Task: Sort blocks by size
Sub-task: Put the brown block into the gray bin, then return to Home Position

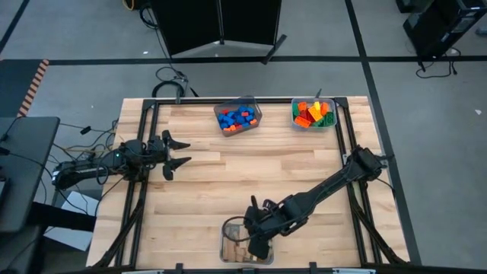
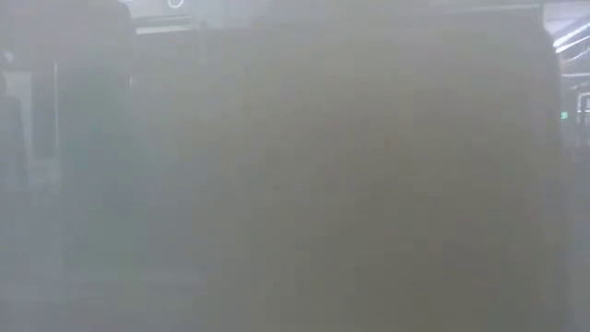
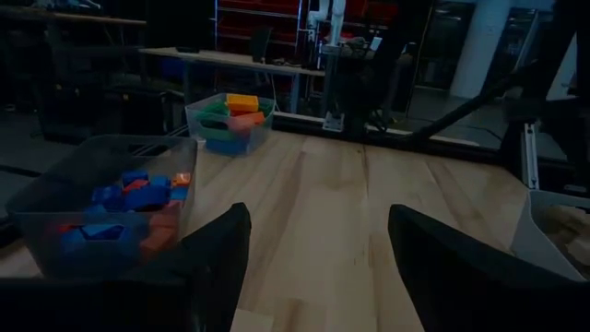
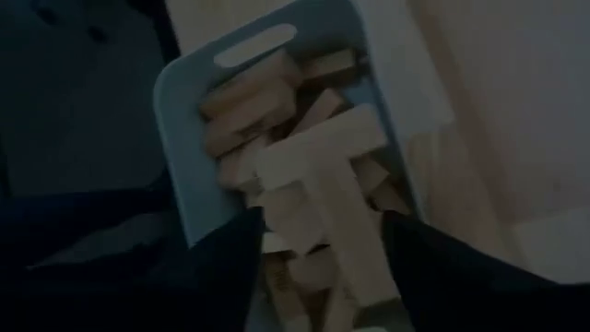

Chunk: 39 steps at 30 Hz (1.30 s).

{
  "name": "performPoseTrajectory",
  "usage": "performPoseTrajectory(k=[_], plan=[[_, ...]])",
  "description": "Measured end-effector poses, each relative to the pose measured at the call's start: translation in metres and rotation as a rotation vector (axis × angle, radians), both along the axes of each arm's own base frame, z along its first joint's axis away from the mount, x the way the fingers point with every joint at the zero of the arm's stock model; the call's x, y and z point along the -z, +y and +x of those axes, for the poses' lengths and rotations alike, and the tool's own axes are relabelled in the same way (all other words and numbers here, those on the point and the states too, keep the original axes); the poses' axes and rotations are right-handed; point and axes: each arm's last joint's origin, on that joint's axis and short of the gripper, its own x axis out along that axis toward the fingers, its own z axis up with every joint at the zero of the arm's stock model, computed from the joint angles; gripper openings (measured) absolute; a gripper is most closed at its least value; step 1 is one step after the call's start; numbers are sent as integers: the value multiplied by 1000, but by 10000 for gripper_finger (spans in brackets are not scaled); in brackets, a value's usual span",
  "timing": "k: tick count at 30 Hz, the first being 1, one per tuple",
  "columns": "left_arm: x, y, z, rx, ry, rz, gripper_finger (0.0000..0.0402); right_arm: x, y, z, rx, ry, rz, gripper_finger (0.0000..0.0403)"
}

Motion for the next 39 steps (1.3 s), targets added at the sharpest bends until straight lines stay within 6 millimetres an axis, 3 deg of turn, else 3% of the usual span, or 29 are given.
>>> performPoseTrajectory(k=[3,7,11,19,27,35,39], plan=[[0,0,0,0,0,0,264,-2,2,2,6,-10,30,269],[0,0,0,0,0,0,264,-5,0,3,26,-35,27,293],[0,0,0,0,0,0,264,-10,-7,5,67,-48,47,299],[0,0,0,0,0,0,264,-10,-26,15,-182,-105,-103,297],[0,0,0,0,0,0,264,-9,-43,22,-186,-115,-168,296],[0,0,0,0,0,0,264,-8,-77,36,-197,-141,-308,295],[0,0,0,0,0,0,264,3,-110,39,-211,-107,-354,297]])
